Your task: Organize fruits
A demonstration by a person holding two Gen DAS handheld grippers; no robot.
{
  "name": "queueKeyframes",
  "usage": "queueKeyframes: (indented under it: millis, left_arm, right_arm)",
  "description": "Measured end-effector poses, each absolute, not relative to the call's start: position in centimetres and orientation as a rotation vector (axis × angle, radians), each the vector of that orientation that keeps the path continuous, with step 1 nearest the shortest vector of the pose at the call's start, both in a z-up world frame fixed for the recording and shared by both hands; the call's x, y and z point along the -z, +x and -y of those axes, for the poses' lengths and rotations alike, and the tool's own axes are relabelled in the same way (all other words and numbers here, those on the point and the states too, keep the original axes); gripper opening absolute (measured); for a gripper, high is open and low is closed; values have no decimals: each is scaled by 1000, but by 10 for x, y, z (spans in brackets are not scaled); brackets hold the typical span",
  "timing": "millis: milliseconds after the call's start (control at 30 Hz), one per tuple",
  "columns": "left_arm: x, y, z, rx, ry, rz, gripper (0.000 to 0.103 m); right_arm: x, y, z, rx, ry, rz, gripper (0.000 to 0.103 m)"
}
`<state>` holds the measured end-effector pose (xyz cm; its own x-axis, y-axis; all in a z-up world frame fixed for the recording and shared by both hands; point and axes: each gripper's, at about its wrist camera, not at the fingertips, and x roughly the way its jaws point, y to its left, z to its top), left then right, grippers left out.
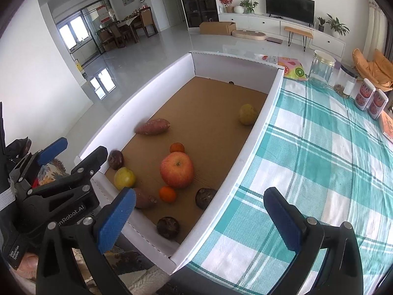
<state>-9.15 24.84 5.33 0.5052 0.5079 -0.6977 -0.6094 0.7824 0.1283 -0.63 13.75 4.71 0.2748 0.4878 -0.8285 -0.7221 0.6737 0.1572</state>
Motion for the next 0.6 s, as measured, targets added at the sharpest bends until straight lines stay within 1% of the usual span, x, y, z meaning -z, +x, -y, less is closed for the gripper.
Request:
queueKeyframes:
  millis: [600]
  left_arm:
    - [-47, -95, -252, -659, -158, -827, 88]
  right_arm:
    - [-50, -15, -153, -815, -331, -975, 103]
